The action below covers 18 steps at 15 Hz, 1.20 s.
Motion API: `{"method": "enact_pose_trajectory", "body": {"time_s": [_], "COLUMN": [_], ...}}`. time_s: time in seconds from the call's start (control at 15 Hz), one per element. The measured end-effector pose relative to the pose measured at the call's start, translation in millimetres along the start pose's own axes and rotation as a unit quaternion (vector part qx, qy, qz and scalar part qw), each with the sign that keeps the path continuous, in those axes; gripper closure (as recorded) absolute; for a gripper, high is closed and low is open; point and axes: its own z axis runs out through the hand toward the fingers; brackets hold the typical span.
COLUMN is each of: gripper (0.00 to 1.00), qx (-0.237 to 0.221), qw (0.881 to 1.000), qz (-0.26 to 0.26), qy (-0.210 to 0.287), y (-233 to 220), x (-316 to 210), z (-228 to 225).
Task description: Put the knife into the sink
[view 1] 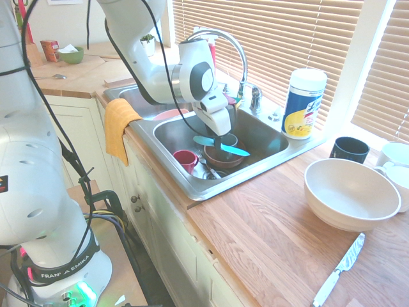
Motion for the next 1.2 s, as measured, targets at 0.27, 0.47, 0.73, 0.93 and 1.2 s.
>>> {"method": "enact_pose_trajectory", "body": {"time_s": [0.27,0.47,0.73,0.93,1.2], "gripper": [1.0,1.0,0.0,0.0,0.0], "qx": [-0.001,-0.001,-0.006,-0.013,-0.013], "qw": [1.0,1.0,0.999,0.998,0.998], "qz": [0.001,0.0,0.001,0.0,0.0], "qy": [-0.012,-0.026,-0.048,-0.054,-0.057], "y": [-3.2,-3.7,3.2,6.1,8.7], "x": [15.9,19.2,12.9,8.9,6.8], "z": [41.9,68.2,97.6,112.4,120.7]}}
